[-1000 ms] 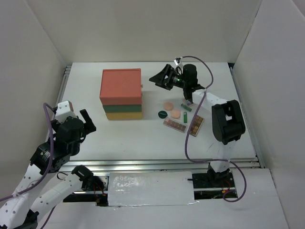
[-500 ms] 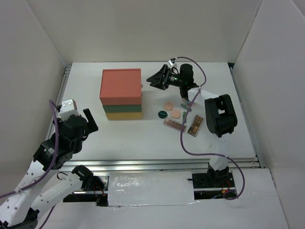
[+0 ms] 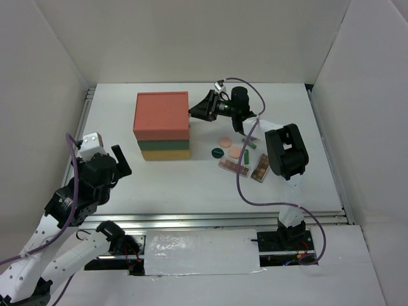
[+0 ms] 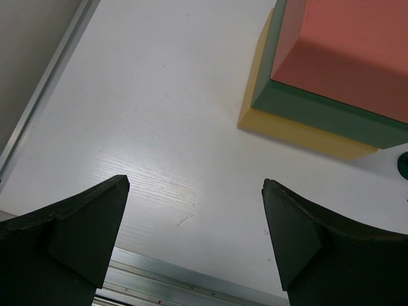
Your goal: Organize the makeup
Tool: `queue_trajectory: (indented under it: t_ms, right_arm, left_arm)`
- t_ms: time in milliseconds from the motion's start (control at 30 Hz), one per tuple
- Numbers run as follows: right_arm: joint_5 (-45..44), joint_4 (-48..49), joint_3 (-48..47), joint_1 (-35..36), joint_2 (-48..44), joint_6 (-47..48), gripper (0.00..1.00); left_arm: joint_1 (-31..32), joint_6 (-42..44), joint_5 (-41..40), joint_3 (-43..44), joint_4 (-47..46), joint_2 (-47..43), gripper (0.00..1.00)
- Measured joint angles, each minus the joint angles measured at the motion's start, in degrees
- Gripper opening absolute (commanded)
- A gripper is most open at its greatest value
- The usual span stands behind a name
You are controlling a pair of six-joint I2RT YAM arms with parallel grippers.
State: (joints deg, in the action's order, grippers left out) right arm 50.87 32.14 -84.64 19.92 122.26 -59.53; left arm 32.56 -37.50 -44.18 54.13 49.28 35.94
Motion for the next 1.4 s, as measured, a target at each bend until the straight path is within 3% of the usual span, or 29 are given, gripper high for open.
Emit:
queue_trajectory:
  t_ms: [267, 533, 733, 1400]
  right_arm:
    - [1.3, 4.9, 0.0, 0.1, 0.9, -3.4, 0.41]
    - [2.3, 10.0, 0.3, 0.1, 1.0, -7.2, 0.5]
    - [2.3, 13.1, 1.9, 0.1, 1.1, -9.0, 0.5]
    - [3.0, 19.0, 4.5, 0.1, 3.1, -12.5, 0.4]
  left_arm:
    - [0.0, 0.0, 0.2, 0.0, 0.0, -0.1, 0.99]
    - [0.0, 0.0, 0.4, 0.0, 0.0, -0.1, 0.99]
    - [0.0, 0.0, 0.4, 0.0, 0.0, -0.1, 1.0]
    - [0.0, 0.0, 0.6, 0.0, 0.0, 0.3, 0.99]
